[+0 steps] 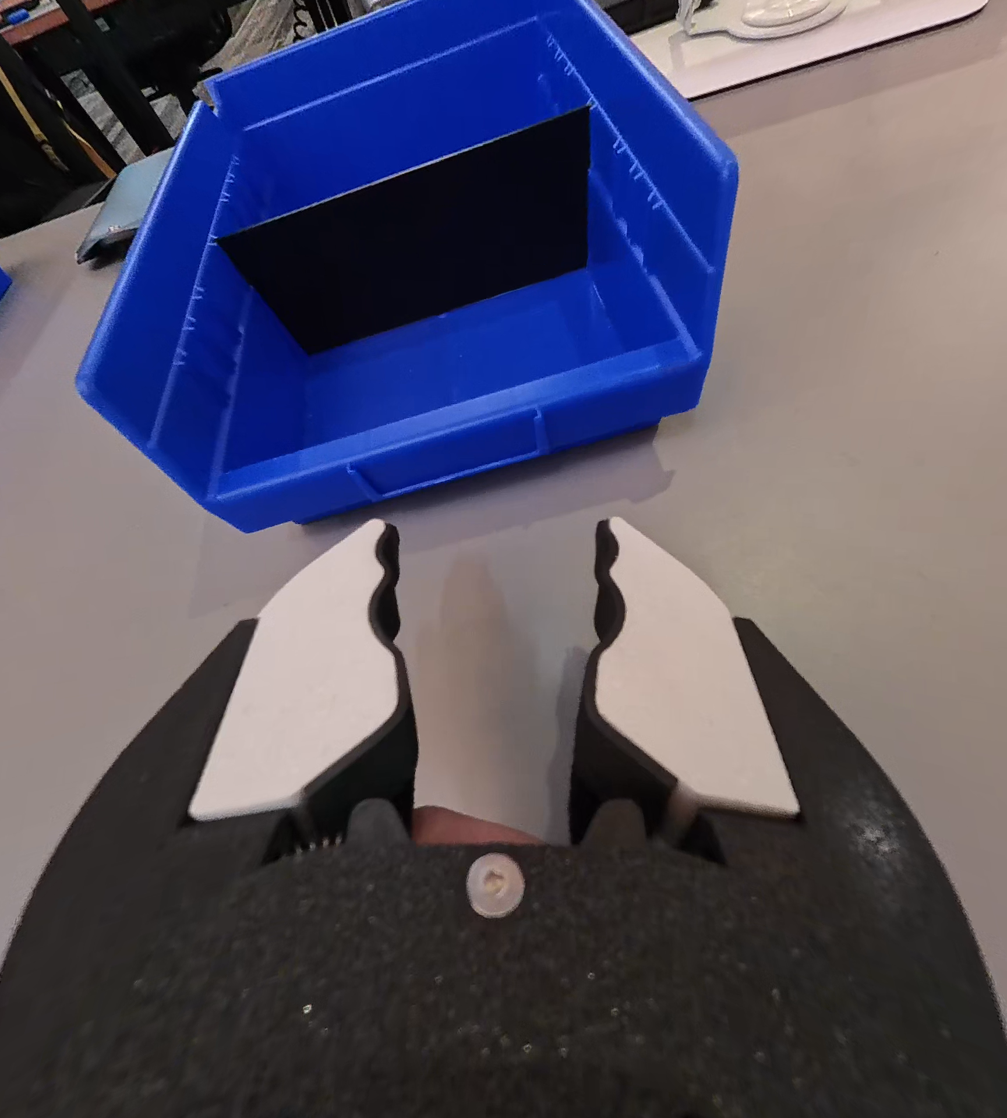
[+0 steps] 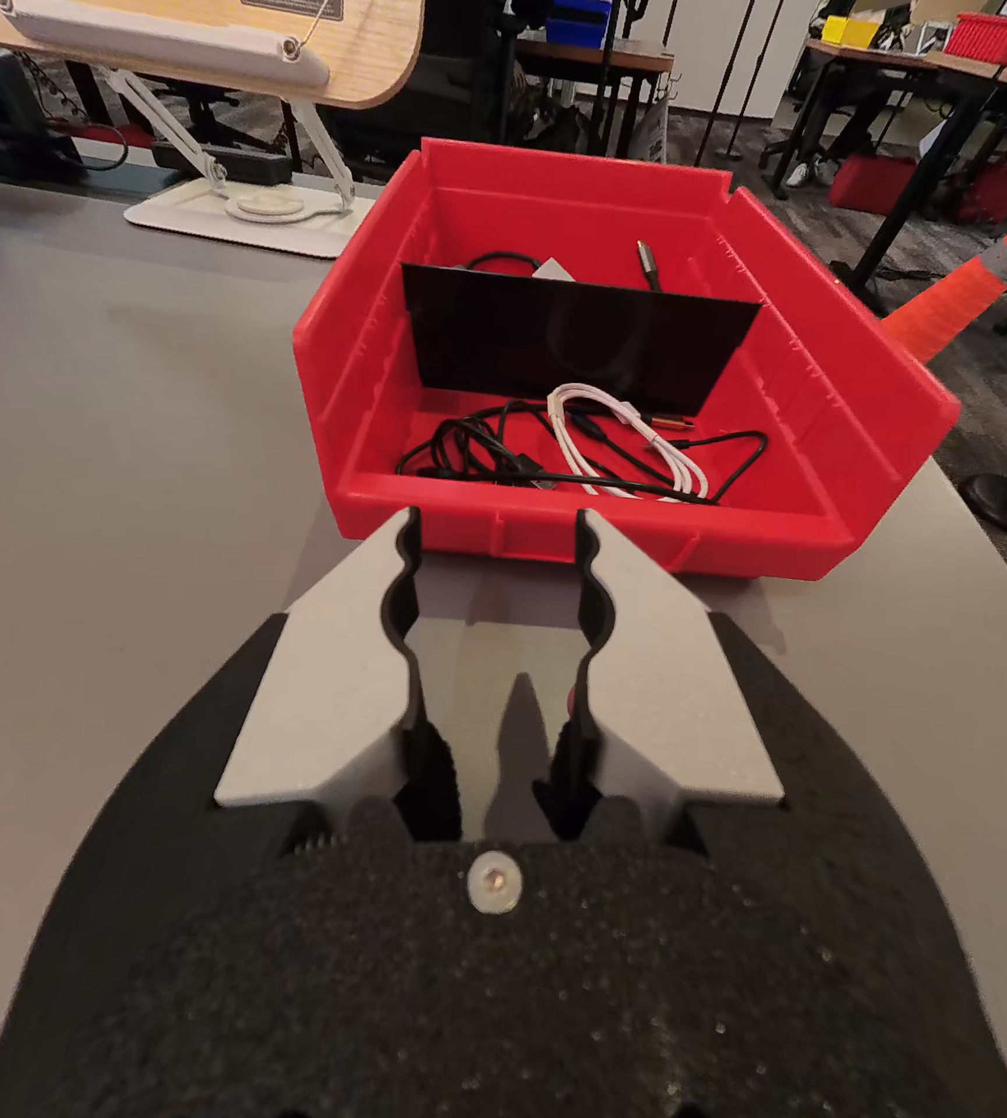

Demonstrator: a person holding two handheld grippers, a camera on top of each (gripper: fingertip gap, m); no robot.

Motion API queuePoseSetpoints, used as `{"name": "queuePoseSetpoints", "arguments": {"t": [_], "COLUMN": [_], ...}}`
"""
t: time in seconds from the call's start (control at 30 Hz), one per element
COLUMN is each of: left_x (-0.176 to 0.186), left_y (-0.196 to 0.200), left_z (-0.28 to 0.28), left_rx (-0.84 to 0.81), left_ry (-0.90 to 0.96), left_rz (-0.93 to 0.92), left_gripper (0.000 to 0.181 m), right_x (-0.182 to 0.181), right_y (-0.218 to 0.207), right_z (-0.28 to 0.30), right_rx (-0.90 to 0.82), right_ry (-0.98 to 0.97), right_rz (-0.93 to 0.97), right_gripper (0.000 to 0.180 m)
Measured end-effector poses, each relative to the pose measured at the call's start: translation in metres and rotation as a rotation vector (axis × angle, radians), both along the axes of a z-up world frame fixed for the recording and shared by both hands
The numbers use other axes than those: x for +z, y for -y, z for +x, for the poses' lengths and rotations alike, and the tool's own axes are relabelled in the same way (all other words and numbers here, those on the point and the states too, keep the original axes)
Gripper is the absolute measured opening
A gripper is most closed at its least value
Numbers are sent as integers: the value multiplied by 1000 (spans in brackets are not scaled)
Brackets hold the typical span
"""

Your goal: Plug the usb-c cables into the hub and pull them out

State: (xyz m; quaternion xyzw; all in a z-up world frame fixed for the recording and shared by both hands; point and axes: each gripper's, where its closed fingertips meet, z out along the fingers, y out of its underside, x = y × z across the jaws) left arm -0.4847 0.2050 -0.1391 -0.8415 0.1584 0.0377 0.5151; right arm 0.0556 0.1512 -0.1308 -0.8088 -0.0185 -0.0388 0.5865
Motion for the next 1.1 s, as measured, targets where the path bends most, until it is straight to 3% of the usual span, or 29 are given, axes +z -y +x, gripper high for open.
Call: {"name": "queuePoseSetpoints", "arguments": {"t": [0.4, 0.5, 0.67, 0.77, 0.8, 0.9, 1.0, 1.1], "left_x": [2, 7, -4, -9, -8, -6, -2, 7], "left_y": [-2, 0, 15, 30, 37, 55, 71, 88], "left_z": [3, 19, 67, 98, 113, 156, 206, 262], "left_rx": [-9, -61, -231, -317, -362, -463, -568, -656], "left_ry": [-21, 16, -28, -49, -20, 20, 22, 100], "left_rz": [25, 52, 14, -18, -29, -33, 12, 37], "left_gripper": [64, 65, 61, 60, 53, 47, 60, 65], "right_x": [6, 25, 22, 19, 19, 17, 24, 61], "right_y": [0, 0, -43, -63, -64, -46, -8, 15], "right_z": [0, -36, -77, -87, -91, -112, -136, -116], "right_rx": [3, 131, 185, 154, 154, 228, 373, 285], "right_ry": [-7, -57, 35, -54, -74, -43, -26, -6], "right_rz": [24, 100, 43, -37, -54, -92, -69, 116], "right_gripper": [51, 50, 56, 50, 51, 51, 35, 36]}}
